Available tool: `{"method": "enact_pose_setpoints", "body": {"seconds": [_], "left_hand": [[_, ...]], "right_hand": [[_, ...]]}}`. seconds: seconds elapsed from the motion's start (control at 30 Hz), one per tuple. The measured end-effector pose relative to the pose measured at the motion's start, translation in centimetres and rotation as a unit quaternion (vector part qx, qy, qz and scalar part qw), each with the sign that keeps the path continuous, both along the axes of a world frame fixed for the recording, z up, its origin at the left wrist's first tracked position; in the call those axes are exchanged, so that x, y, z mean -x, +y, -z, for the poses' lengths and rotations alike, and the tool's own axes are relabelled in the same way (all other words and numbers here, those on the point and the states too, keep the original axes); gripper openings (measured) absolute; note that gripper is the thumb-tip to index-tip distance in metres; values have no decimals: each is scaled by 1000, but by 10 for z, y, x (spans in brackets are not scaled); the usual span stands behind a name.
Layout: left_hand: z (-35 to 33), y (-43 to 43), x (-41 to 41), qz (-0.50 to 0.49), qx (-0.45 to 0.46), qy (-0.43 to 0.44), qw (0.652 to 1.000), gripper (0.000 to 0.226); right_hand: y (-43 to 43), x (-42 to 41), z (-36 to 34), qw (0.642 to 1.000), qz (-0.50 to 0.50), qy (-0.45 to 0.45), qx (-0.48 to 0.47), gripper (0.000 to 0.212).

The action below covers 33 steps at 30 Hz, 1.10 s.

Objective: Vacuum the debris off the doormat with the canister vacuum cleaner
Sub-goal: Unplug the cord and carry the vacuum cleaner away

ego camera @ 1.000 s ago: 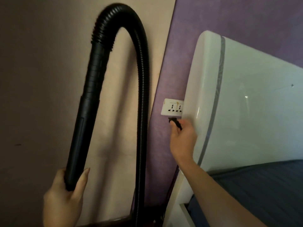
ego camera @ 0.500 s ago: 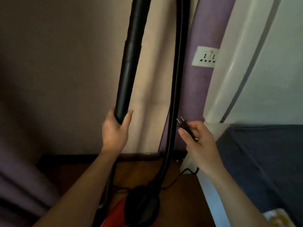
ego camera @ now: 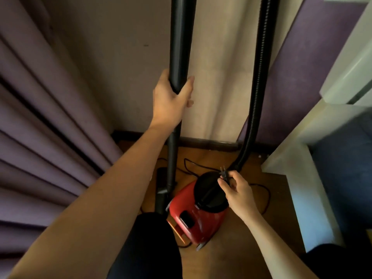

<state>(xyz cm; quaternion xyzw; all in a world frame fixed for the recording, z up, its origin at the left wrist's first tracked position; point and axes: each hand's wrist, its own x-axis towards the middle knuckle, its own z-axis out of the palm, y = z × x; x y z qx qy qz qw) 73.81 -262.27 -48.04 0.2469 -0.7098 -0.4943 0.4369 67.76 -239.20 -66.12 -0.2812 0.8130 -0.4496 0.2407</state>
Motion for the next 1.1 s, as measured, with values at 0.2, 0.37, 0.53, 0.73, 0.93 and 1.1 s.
{"method": "enact_pose_setpoints", "body": {"seconds": [0.2, 0.37, 0.53, 0.73, 0.93, 1.1], "left_hand": [[8, -3, 1, -40, 6, 22, 999, 52], [10, -1, 3, -26, -5, 42, 999, 61], [9, 1, 4, -34, 5, 42, 999, 21], [10, 4, 6, -37, 26, 41, 998, 17], [8, 8, 6, -57, 36, 35, 997, 20], [19, 1, -1, -92, 77, -10, 993, 24]], "right_hand": [[-7, -9, 33, 998, 47, -9, -38, 41], [-15, -15, 39, 990, 104, -99, 0, 25], [-25, -32, 45, 966, 207, -140, 63, 36], [-47, -39, 46, 859, 266, -423, 110, 27], [-56, -42, 45, 817, 275, -471, 185, 20], [-53, -45, 43, 858, 255, -408, 179, 10]]}}
